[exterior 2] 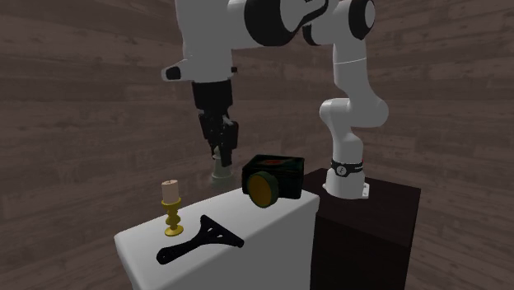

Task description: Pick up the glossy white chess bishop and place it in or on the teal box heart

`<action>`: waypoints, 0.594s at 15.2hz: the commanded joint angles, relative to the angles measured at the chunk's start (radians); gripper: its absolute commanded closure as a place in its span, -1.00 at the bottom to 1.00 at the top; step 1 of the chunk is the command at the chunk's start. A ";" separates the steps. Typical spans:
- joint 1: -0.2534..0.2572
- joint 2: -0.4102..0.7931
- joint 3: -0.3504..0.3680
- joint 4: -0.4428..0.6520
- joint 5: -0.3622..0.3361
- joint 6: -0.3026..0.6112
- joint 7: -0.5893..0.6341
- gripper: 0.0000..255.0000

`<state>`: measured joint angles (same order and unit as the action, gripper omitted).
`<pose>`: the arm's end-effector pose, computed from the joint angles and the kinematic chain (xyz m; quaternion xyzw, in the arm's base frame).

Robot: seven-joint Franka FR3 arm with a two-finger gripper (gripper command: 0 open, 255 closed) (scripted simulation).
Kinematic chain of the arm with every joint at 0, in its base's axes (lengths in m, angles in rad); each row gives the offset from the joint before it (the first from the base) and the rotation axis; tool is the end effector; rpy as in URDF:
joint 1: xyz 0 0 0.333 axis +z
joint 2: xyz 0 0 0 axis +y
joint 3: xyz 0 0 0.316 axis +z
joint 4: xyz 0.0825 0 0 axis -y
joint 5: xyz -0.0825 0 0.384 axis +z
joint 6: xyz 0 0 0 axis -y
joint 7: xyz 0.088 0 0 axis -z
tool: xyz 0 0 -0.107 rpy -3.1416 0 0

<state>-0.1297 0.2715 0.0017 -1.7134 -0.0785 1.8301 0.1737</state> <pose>0.6136 -0.0854 0.4173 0.9869 -0.1369 -0.0764 0.0386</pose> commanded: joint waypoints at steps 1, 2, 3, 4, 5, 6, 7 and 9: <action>-0.001 -0.006 0.000 0.017 0.000 -0.023 -0.003 1.00; 0.000 -0.009 0.000 0.026 0.001 -0.035 -0.004 1.00; 0.000 -0.012 0.000 0.036 0.001 -0.048 -0.004 1.00; 0.000 -0.014 0.000 0.046 0.001 -0.060 -0.005 1.00; 0.000 -0.017 0.000 0.056 0.001 -0.073 -0.006 1.00; 0.000 -0.019 0.000 0.067 0.002 -0.085 -0.007 1.00; 0.000 -0.021 0.000 0.077 0.002 -0.098 -0.008 1.00; 0.000 -0.024 0.000 0.100 0.002 -0.124 -0.009 1.00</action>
<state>-0.1296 0.2501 0.0016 -1.6236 -0.0768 1.7193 0.1651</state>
